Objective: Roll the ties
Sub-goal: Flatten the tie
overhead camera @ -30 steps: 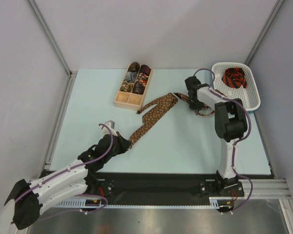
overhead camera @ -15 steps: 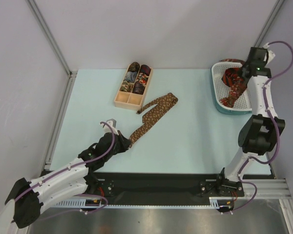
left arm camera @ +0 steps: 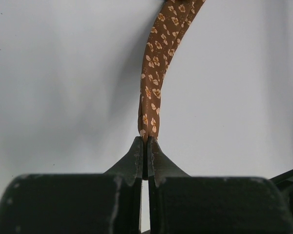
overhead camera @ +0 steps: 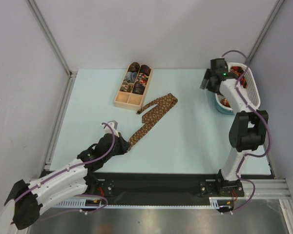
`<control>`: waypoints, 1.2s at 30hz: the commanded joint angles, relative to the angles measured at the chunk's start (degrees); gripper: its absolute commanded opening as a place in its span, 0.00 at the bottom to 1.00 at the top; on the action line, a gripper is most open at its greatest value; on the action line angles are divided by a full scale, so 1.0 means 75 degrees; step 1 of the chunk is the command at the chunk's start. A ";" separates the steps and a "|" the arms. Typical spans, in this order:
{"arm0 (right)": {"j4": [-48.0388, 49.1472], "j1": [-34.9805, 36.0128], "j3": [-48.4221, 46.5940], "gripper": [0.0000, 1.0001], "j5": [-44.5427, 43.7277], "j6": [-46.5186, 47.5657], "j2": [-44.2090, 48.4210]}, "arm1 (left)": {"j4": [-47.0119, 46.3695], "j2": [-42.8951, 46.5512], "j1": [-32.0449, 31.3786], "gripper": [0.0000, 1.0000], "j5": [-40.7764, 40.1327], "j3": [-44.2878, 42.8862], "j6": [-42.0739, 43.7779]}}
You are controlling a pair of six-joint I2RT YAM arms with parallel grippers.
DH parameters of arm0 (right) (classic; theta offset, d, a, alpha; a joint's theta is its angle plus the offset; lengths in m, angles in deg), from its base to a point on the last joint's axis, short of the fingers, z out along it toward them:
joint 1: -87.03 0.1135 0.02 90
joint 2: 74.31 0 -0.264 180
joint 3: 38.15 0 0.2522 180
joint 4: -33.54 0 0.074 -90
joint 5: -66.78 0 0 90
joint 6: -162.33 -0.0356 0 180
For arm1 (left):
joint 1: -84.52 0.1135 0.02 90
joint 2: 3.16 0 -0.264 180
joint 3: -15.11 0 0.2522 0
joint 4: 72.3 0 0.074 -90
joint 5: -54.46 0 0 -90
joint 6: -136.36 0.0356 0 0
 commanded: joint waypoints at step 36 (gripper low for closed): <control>0.4667 0.5780 0.2294 0.77 0.1810 0.2687 -0.1410 | -0.1273 0.0427 0.0161 0.00 0.1460 0.1629 -0.0350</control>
